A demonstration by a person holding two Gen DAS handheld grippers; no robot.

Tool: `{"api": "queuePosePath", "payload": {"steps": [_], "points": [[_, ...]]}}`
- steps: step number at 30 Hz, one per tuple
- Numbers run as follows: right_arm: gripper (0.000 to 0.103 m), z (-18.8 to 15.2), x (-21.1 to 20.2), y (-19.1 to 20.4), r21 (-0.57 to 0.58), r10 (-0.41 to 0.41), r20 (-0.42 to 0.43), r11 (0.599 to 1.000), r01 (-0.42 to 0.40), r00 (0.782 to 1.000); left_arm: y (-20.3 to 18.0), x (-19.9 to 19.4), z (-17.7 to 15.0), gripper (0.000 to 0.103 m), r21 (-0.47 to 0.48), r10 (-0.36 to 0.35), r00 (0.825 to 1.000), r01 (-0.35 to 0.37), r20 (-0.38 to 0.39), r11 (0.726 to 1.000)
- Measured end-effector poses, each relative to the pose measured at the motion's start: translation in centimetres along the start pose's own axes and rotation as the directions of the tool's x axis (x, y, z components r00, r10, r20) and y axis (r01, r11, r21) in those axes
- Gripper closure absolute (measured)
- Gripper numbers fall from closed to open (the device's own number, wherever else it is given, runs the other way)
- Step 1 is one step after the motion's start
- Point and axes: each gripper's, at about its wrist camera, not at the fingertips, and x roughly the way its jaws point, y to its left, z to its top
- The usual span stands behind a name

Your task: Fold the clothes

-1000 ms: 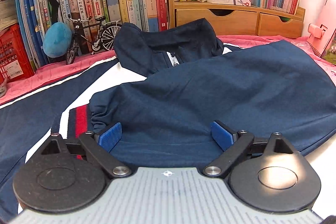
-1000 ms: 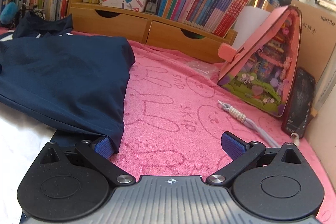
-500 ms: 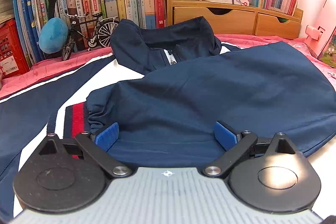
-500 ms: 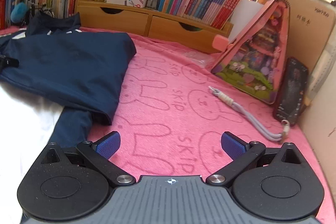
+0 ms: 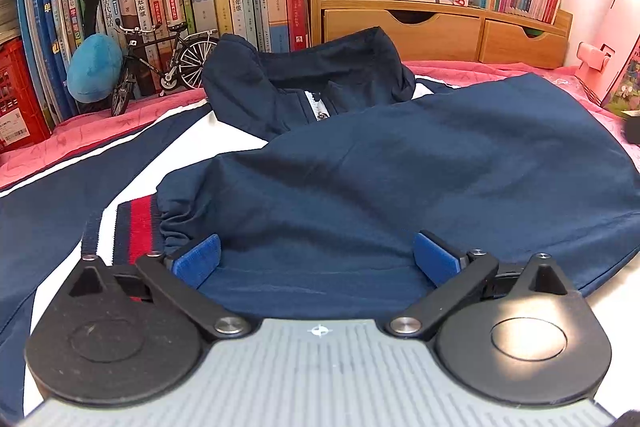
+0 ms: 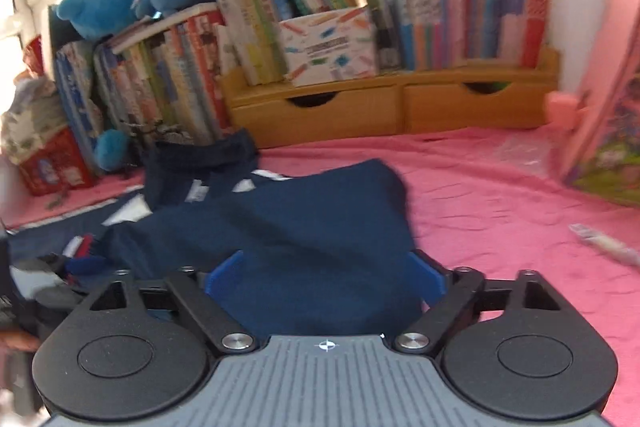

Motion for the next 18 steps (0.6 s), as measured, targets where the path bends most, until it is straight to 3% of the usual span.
{"api": "queuePosePath", "payload": {"steps": [2,4,5,6,8,10,11,12,14,15,18], "points": [[0.051,1.3,3.2,0.0,0.050,0.066,-0.076,0.997,-0.062,0.995,0.0,0.0,0.0,0.000,0.000,-0.001,1.000,0.001,0.000,1.000],[0.055,2.3,6.4,-0.9,0.059,0.033,-0.133,0.998,-0.025,0.991,0.0,0.0,0.0,0.000,-0.002,-0.002,1.000,0.002,0.000,1.000],[0.065,2.7,7.9,-1.7,0.048,-0.014,-0.150,0.999,0.021,0.989,0.0,0.0,0.0,0.000,-0.002,-0.003,1.000,0.003,0.000,1.000],[0.089,3.1,8.9,-2.7,0.024,-0.095,-0.144,0.995,0.099,0.985,0.0,0.0,0.0,0.000,-0.002,-0.004,1.000,0.004,0.000,1.000],[0.102,4.4,9.8,-4.4,-0.029,-0.293,-0.099,0.956,0.292,0.951,0.1,0.0,0.1,0.000,-0.004,-0.006,1.000,0.006,-0.001,1.000],[0.085,5.5,9.6,-4.9,-0.080,-0.477,-0.036,0.877,0.473,0.878,0.1,0.0,0.1,0.000,-0.004,-0.007,1.000,0.007,-0.001,1.000],[0.083,5.7,8.8,-4.7,-0.103,-0.504,0.011,0.858,0.503,0.864,0.1,0.0,0.1,0.000,-0.005,-0.007,1.000,0.007,-0.001,1.000],[0.083,5.8,7.9,-4.4,-0.112,-0.474,0.044,0.872,0.476,0.879,0.1,0.0,0.1,0.000,-0.005,-0.008,1.000,0.008,-0.001,1.000],[0.083,5.6,6.3,-3.7,-0.088,-0.291,0.047,0.952,0.294,0.956,0.1,0.0,0.1,0.000,-0.006,-0.010,1.000,0.010,-0.002,1.000],[0.083,5.1,6.1,-2.9,-0.105,-0.213,0.029,0.971,0.215,0.977,0.1,0.0,0.0,0.000,-0.006,-0.010,1.000,0.010,-0.002,1.000],[0.084,2.9,6.1,0.3,-0.210,-0.026,-0.059,0.978,0.013,0.998,0.1,0.0,0.0,0.000,-0.006,-0.010,1.000,0.010,-0.001,1.000]]}}
